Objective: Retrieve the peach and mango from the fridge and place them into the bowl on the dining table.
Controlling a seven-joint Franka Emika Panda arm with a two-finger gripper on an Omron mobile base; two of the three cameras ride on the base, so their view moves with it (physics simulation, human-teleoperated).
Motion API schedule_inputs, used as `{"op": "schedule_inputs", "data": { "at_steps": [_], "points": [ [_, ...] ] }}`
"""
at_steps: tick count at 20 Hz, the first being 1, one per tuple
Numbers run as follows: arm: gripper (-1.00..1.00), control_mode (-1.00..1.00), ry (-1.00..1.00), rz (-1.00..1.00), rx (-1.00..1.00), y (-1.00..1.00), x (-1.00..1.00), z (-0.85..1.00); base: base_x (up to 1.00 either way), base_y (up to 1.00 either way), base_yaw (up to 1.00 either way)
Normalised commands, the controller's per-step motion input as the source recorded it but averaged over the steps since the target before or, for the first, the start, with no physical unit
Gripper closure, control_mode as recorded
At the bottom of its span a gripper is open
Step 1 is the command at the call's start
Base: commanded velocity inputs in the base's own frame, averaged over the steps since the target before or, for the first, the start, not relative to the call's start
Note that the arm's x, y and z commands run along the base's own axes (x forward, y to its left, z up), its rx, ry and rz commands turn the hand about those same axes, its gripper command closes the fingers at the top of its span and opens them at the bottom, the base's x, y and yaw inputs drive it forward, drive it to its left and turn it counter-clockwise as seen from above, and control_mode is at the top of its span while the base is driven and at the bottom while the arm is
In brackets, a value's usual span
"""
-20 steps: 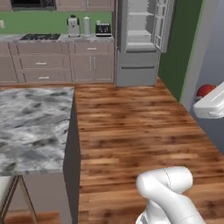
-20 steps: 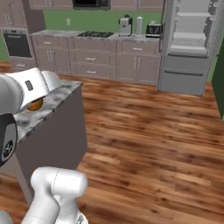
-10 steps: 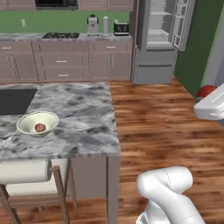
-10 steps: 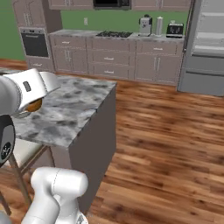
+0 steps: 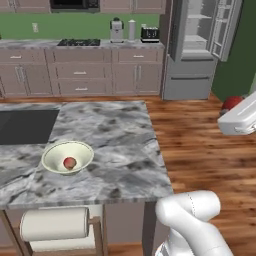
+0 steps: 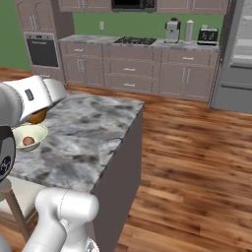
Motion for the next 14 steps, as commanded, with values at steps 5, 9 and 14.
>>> {"op": "schedule_inputs", "data": {
  "at_steps": [5, 9, 14],
  "points": [
    [1.0, 1.0, 0.0, 0.0, 0.0, 0.0, 0.0, 0.0, 0.56, 0.45, 0.16],
    [1.0, 1.0, 0.0, 0.0, 0.0, 0.0, 0.0, 0.0, 0.32, 0.61, 0.19],
    [1.0, 1.0, 0.0, 0.0, 0.0, 0.0, 0.0, 0.0, 0.3, 0.86, 0.06]
  ]
}}
